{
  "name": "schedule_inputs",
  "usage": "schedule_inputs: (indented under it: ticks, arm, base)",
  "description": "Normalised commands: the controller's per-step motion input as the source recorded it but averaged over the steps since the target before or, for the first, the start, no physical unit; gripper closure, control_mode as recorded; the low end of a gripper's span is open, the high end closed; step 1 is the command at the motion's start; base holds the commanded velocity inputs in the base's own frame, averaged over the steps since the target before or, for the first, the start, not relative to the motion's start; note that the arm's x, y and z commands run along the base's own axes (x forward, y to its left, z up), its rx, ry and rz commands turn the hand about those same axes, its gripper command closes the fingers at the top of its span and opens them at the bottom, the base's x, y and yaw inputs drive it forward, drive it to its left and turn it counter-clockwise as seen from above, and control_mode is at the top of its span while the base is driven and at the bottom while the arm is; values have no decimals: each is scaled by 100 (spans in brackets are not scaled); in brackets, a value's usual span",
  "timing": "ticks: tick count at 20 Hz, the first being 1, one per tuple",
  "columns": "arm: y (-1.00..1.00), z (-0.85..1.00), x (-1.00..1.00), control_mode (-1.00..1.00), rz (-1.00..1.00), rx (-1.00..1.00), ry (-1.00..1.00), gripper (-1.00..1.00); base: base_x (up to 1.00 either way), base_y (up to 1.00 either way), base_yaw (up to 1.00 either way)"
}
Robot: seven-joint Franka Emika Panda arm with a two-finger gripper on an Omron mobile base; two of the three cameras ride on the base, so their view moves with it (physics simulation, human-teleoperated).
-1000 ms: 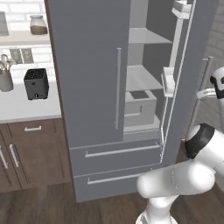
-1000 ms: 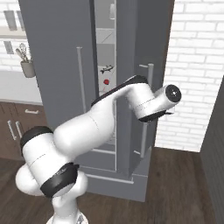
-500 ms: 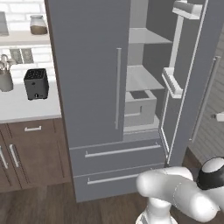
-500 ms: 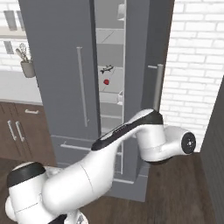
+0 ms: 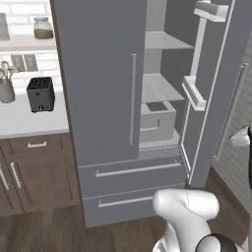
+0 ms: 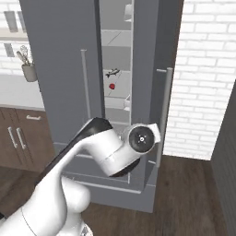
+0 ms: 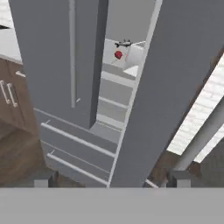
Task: Take the strawberry from the fridge and place it on top of the pancake, located on the dining counter.
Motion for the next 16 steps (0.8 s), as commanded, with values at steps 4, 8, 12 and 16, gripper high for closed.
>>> schedule_inputs:
  ticks: [4, 8, 12, 16]
  arm:
    - [92, 1, 4, -100, -24, -54, 34, -100]
    - [74, 19, 33, -100, -25, -53, 42, -100]
    - [28, 33, 65, -100, -29, -56, 37, -100]
    - [10, 36, 87, -100, -24, -56, 29, -100]
  base:
    - [0, 0, 0]
    - [0, 0, 0]
    - [0, 0, 0]
    - [0, 0, 0]
